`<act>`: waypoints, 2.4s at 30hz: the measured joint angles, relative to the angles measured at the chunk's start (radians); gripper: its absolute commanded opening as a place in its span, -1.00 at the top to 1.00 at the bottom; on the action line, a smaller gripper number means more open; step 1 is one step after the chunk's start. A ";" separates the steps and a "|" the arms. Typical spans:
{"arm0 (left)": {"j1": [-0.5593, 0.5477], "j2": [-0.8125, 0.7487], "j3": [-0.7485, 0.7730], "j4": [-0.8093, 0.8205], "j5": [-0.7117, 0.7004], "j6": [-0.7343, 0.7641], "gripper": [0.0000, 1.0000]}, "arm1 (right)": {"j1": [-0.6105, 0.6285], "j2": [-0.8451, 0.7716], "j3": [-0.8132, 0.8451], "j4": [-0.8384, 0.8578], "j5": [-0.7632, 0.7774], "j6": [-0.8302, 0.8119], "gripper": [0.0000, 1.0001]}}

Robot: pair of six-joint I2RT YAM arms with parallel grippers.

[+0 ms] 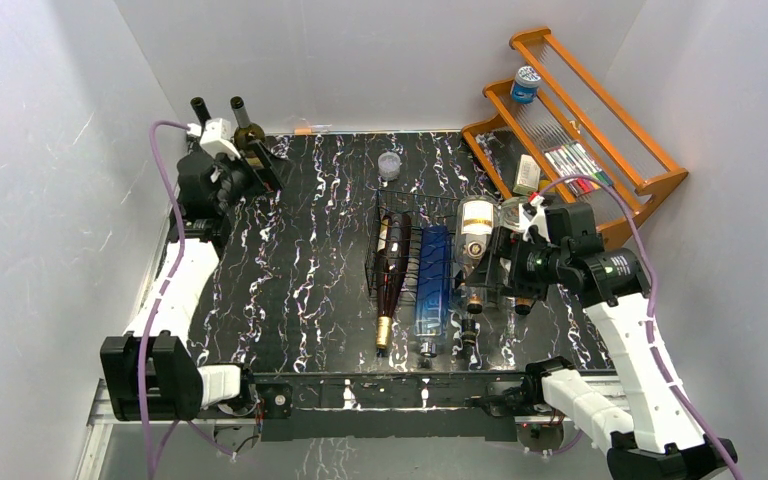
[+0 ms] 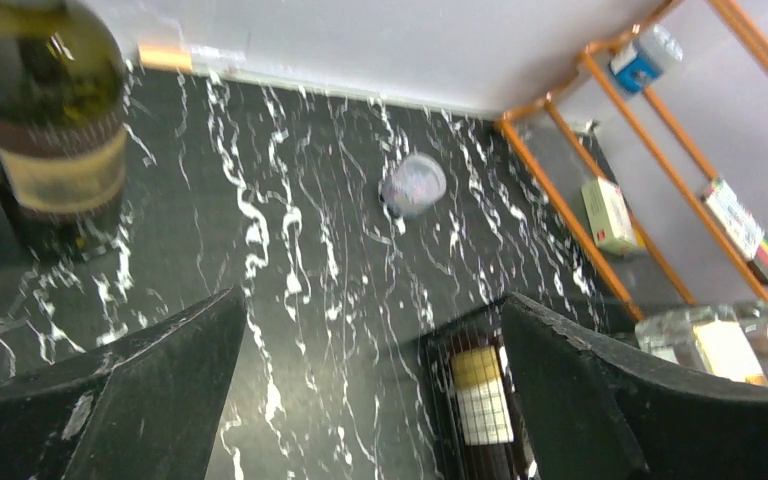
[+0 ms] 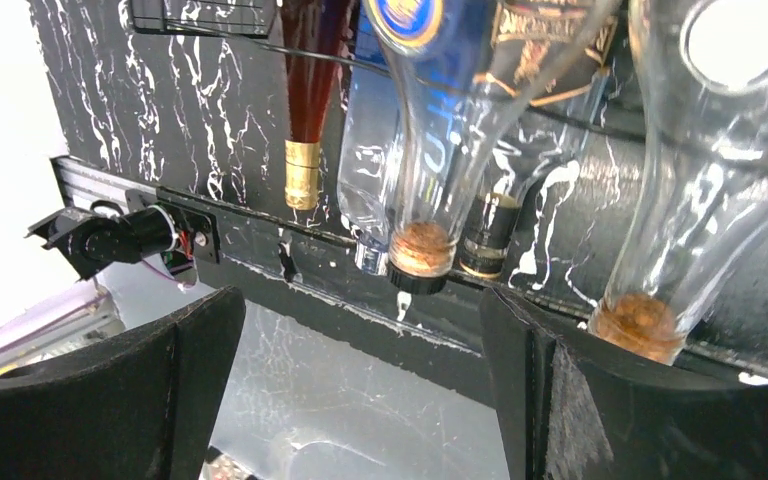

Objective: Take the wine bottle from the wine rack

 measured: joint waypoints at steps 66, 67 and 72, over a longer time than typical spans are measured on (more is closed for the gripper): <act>-0.339 -0.042 -0.044 -0.157 -0.141 0.214 -0.97 | 0.273 -0.037 -0.364 0.372 0.386 0.420 0.56; -0.339 -0.042 -0.044 -0.158 -0.141 0.215 -0.97 | 0.273 -0.046 -0.365 0.372 0.386 0.422 0.62; -0.339 -0.042 -0.044 -0.159 -0.141 0.217 -0.97 | 0.274 -0.097 -0.365 0.367 0.381 0.419 0.91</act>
